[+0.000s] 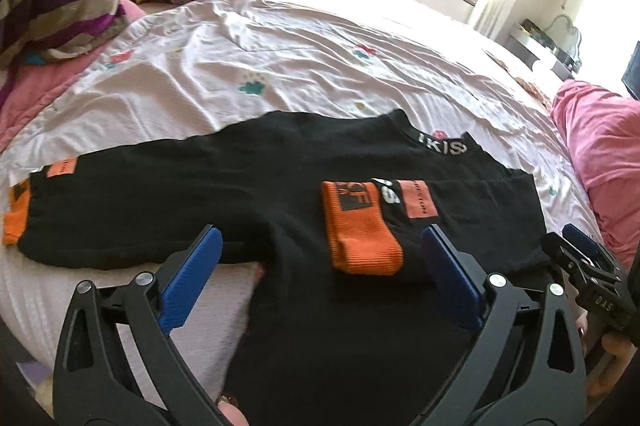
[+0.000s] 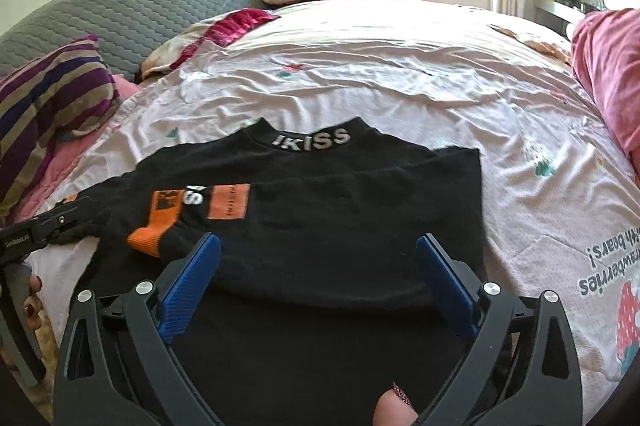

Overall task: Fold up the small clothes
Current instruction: 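Move the left gripper to the other sleeve's orange cuff, then grasp the orange cuff with the left gripper and lift, then carry the sleeve across the shirt body with the left gripper and release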

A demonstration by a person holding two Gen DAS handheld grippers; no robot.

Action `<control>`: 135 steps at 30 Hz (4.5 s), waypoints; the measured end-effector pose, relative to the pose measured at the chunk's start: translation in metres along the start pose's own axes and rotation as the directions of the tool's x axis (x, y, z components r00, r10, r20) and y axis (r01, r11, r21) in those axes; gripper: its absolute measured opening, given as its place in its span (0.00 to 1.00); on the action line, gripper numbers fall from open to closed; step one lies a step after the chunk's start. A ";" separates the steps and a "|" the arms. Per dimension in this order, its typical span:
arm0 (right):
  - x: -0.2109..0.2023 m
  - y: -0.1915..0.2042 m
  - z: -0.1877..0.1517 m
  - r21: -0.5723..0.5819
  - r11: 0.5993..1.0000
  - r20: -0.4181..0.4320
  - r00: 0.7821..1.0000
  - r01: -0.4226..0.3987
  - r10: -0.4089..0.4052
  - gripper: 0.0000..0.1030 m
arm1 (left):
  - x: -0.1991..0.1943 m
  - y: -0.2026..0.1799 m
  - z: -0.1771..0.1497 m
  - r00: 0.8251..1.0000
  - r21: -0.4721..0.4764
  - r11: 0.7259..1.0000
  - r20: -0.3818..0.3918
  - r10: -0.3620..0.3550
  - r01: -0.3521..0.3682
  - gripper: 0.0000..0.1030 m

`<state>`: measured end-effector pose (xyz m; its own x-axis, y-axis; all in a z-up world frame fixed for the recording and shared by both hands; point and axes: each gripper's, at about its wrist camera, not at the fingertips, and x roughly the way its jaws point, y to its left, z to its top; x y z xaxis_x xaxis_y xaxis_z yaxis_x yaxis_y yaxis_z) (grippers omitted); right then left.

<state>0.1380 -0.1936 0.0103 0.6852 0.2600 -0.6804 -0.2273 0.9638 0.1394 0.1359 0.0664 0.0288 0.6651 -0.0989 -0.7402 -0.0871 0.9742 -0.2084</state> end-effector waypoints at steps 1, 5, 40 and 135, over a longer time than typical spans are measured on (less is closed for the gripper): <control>-0.001 0.002 0.001 0.000 1.000 0.003 1.000 -0.006 0.006 0.95 | -0.002 0.004 0.000 1.000 -0.007 1.000 0.002 0.001 -0.001 0.90; -0.004 0.016 0.003 -0.003 1.000 0.014 1.000 -0.025 0.025 0.95 | -0.008 0.019 0.000 1.000 -0.029 0.999 0.010 0.024 -0.024 0.91; 0.021 0.157 0.007 -0.190 0.976 -0.031 0.995 -0.104 0.100 0.96 | -0.042 0.174 -0.020 0.990 -0.315 0.941 0.014 0.137 -0.125 0.91; -0.067 -0.008 -0.060 0.337 0.942 0.087 0.996 0.005 -0.036 0.95 | -0.043 -0.014 0.006 0.962 -0.014 0.964 0.079 -0.263 0.265 0.05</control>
<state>0.0524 -0.2227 0.0117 0.7505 0.2293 -0.6198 0.0220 0.9287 0.3703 0.1124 0.0583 0.0674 0.7209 -0.3351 -0.6067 0.0814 0.9102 -0.4060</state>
